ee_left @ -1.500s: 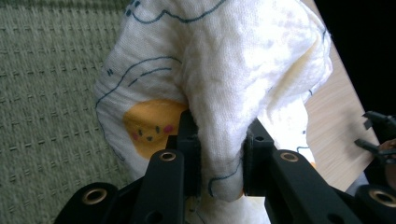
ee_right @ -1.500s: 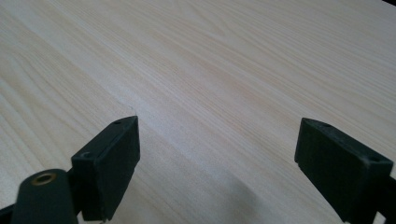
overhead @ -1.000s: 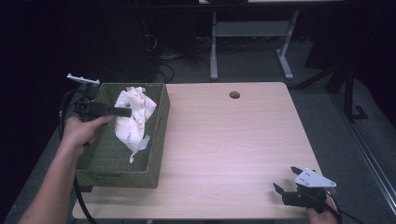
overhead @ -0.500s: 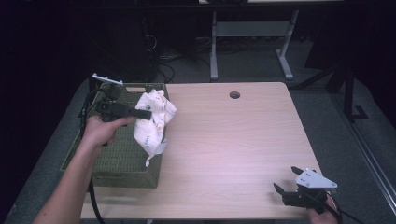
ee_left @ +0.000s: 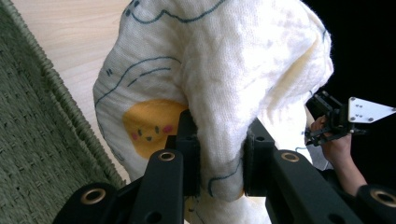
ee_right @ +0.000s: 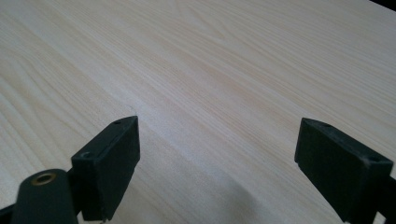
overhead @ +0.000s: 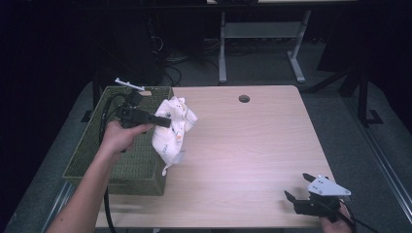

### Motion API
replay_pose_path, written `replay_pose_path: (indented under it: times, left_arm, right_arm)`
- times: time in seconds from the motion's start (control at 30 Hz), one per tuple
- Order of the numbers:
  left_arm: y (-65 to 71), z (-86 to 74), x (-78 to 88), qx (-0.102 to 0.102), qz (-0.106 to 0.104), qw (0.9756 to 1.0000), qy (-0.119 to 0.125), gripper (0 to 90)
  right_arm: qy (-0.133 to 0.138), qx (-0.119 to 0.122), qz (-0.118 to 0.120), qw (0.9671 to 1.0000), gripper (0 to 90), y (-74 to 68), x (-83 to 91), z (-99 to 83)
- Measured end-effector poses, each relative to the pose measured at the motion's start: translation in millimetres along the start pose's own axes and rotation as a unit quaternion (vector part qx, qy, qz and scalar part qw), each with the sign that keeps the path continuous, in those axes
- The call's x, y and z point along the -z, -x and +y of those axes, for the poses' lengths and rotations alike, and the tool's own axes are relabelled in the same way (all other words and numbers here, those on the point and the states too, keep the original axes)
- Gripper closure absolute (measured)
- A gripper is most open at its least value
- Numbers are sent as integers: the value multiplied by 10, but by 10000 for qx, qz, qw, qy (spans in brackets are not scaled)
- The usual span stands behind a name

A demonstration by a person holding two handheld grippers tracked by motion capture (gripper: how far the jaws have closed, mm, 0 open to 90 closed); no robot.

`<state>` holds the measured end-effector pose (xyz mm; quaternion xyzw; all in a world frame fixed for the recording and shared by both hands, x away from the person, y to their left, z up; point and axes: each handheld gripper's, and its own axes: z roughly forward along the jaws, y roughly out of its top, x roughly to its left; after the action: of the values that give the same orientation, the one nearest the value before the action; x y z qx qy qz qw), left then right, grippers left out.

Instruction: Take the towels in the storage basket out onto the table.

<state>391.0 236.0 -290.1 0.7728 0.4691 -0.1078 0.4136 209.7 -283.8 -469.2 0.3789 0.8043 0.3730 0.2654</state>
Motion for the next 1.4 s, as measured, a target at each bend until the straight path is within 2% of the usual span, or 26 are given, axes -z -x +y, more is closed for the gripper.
replay_pose_path:
  times: [0.5,0.83,1.1,1.4]
  left_arm:
    - [100,110,-290,-57,-96,9998,-167,729]
    - [282,177,-593,-277,-261,9986,-366,729]
    - [377,221,-718,-354,-347,9980,-382,729]
    - [469,243,-932,-496,-403,9965,-542,729]
  right_arm:
    - [29,-5,47,10000,137,39,-8,-19]
    - [67,-34,-18,10000,137,60,45,-31]
    - [51,-42,16,10000,137,50,25,-30]
    - [53,-42,28,10000,137,45,34,-27]
